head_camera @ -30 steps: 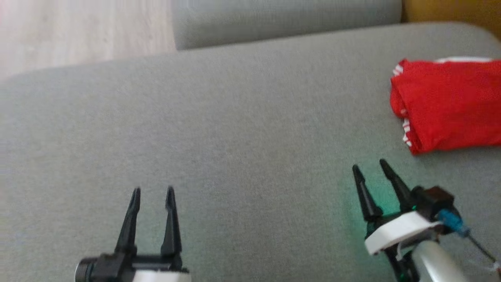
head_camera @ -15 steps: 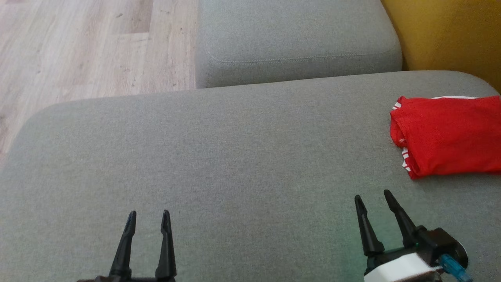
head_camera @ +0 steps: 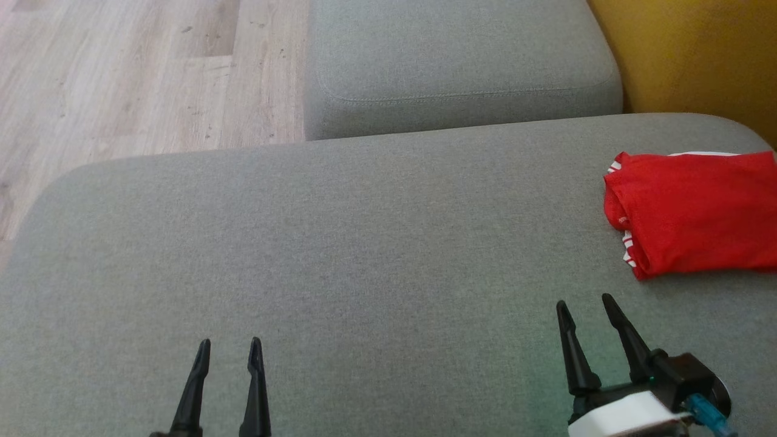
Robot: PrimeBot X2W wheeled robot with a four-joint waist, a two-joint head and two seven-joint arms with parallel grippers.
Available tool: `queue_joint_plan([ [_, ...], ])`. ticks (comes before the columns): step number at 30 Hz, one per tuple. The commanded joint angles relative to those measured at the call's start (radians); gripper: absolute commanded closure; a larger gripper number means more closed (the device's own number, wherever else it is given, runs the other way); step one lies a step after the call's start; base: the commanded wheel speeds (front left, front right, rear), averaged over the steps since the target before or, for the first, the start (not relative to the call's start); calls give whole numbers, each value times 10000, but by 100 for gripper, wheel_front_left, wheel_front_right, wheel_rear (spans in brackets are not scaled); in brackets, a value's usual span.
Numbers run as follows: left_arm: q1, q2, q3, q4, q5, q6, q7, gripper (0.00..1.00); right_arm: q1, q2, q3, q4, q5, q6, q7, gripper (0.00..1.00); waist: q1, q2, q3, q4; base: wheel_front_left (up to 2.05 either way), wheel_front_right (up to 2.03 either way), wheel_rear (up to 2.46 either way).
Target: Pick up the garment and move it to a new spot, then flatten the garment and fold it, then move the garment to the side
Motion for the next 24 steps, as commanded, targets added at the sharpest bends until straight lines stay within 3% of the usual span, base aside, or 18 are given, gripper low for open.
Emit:
queue_joint_plan([
  [1, -268, -56, 350, -261, 24, -51, -51, 0, -246, -16, 190, -339, 37, -7, -135, 0, -1, -1, 1, -11, 0, 0, 0],
  [4, -280, -56, 346, -253, 50, -23, -51, 0, -253, -16, 203, -343, 39, -7, -135, 0, -1, -1, -4, -33, 0, 0, 0],
  [5, 5, 0, 2, 29, 0, 4, 0, 100, 0, 2, 0, -2, 0, 0, 0, 100, 0, -1, -4, -35, 0, 0, 0],
  [9, 128, -4, -40, 652, -6, 9, 16, 100, 161, 4, 37, 612, 5, 0, 20, 100, 0, -1, -2, -38, 0, 0, 0],
  [24, -251, 93, 148, 781, -1731, -162, 314, 100, -94, -99, -87, 569, 1786, -1, 311, 100, 0, -1, 74, -23, 0, 0, 0],
])
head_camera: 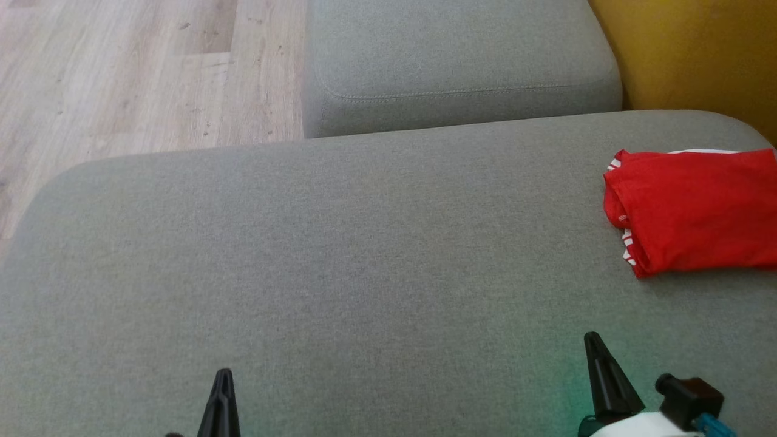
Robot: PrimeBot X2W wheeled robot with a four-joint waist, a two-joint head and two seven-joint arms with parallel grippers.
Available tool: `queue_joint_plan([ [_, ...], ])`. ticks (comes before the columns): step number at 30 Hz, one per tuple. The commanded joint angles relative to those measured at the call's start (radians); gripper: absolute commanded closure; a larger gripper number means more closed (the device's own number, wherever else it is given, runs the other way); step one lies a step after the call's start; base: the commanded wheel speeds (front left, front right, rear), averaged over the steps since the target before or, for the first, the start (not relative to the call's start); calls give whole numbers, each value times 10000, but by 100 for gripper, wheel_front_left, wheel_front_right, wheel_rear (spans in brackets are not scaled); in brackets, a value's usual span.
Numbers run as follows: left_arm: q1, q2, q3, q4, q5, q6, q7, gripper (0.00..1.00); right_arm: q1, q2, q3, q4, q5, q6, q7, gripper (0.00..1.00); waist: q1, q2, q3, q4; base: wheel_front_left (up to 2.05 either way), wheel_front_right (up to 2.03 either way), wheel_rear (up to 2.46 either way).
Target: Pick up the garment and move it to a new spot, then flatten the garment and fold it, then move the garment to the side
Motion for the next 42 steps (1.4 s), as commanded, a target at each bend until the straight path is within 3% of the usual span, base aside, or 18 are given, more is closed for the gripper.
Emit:
queue_joint_plan([
  [1, -452, 64, 151, -249, -298, -87, 56, 100, -499, -103, -65, -329, 322, -1, 35, 100, 0, -1, 7, 2, 0, 0, 0],
  [42, -1629, 215, 879, 231, -5196, -640, 1079, 100, -1273, -258, -624, -405, 5368, -3, 1048, 100, -1, -1, 226, 47, 0, 0, 0],
])
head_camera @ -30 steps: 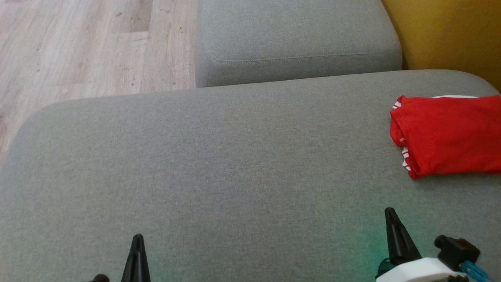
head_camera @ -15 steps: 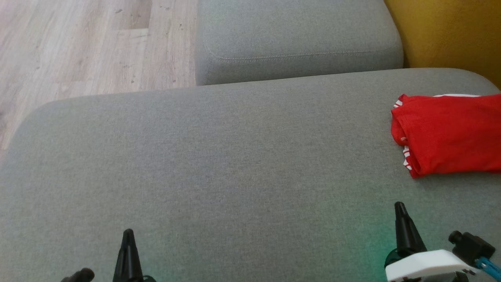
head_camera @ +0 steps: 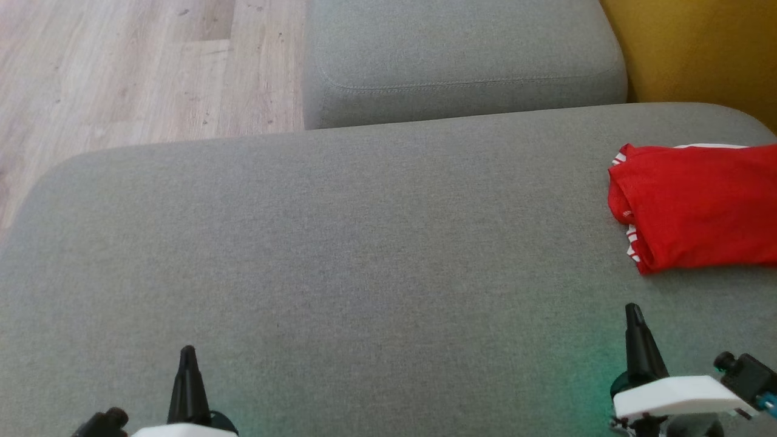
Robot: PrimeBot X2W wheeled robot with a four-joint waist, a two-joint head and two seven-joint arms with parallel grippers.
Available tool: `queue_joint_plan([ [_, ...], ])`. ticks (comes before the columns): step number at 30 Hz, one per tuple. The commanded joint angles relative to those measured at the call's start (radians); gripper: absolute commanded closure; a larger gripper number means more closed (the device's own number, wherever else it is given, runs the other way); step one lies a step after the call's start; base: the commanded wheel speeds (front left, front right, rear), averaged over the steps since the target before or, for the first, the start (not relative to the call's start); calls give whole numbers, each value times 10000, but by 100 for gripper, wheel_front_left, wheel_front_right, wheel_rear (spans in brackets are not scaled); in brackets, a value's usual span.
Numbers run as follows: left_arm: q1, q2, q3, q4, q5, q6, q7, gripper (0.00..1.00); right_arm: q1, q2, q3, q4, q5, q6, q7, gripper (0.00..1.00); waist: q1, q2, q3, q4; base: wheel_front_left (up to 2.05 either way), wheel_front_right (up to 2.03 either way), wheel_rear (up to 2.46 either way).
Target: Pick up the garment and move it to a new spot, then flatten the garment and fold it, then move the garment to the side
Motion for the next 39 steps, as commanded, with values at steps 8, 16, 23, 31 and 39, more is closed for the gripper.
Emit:
queue_joint_plan([
  [8, -720, 141, 404, -184, -1023, -148, 245, 100, -685, -193, -106, -363, 1085, -4, 247, 100, -1, 0, 41, 9, 0, 0, 0],
  [16, -947, 147, 578, -94, -1948, -253, 469, 100, -837, -202, -244, -376, 2041, -4, 467, 100, -1, 0, 83, 18, 0, 0, 0],
  [23, -1147, 149, 734, -14, -2757, -346, 669, 100, -970, -207, -369, -387, 2878, -5, 664, 100, -1, 0, 120, 25, 0, 0, 0],
  [31, -1404, 149, 941, 89, -3793, -465, 931, 100, -1142, -211, -534, -401, 3950, -5, 921, 100, -1, 0, 168, 35, 0, 0, 0],
  [39, -1605, 145, 1105, 170, -4595, -557, 1137, 100, -1276, -211, -666, -412, 4781, -6, 1123, 100, -1, 0, 206, 43, 0, 0, 0],
])
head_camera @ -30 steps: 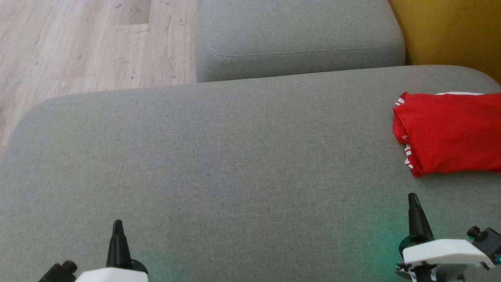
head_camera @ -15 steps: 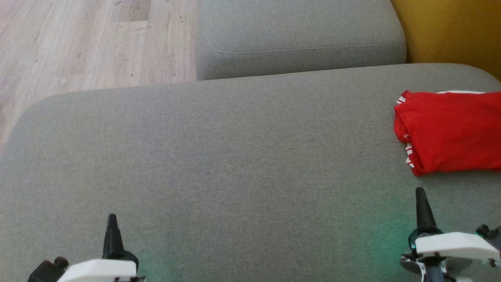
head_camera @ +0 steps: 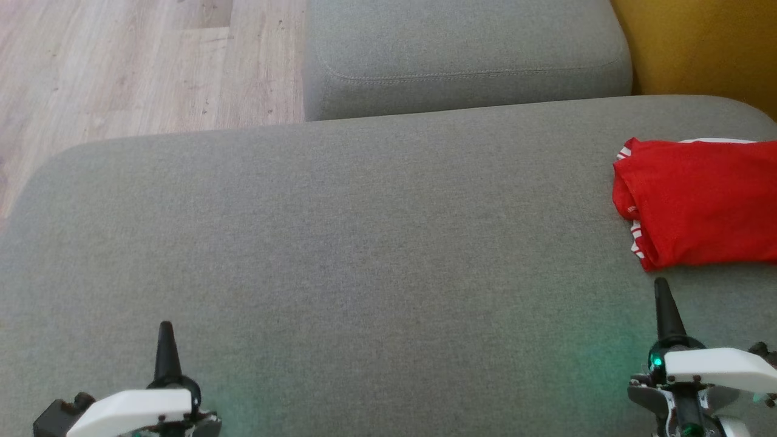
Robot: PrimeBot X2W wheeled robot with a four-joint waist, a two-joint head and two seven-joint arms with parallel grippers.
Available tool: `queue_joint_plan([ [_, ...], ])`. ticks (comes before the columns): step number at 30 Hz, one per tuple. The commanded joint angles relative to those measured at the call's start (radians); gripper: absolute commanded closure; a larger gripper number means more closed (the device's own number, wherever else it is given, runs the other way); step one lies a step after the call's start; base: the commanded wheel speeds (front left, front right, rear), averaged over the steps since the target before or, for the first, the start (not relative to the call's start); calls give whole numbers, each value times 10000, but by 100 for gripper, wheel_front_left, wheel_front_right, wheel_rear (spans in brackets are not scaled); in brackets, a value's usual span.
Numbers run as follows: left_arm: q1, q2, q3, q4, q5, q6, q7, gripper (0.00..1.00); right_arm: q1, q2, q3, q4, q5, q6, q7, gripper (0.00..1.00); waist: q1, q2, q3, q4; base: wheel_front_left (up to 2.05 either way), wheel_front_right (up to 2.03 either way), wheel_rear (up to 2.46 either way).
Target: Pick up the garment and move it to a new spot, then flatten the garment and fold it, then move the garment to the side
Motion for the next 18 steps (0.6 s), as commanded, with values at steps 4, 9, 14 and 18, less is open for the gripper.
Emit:
queue_joint_plan([
  [4, -664, 137, 412, -195, -566, -134, 153, 100, -604, -185, 38, -378, 616, -6, 153, 100, 1, 0, 20, 5, 0, 0, 0],
  [9, -807, 133, 532, -137, -1137, -200, 303, 100, -701, -184, -58, -386, 1208, -6, 300, 100, 1, 0, 47, 10, 0, 0, 0],
  [14, -951, 128, 653, -80, -1707, -266, 453, 100, -797, -181, -156, -393, 1798, -6, 447, 100, 1, 0, 73, 16, 0, 0, 0],
  [18, -1066, 123, 751, -34, -2162, -319, 575, 100, -874, -179, -235, -399, 2270, -7, 566, 100, 1, 0, 95, 20, 0, 0, 0],
])
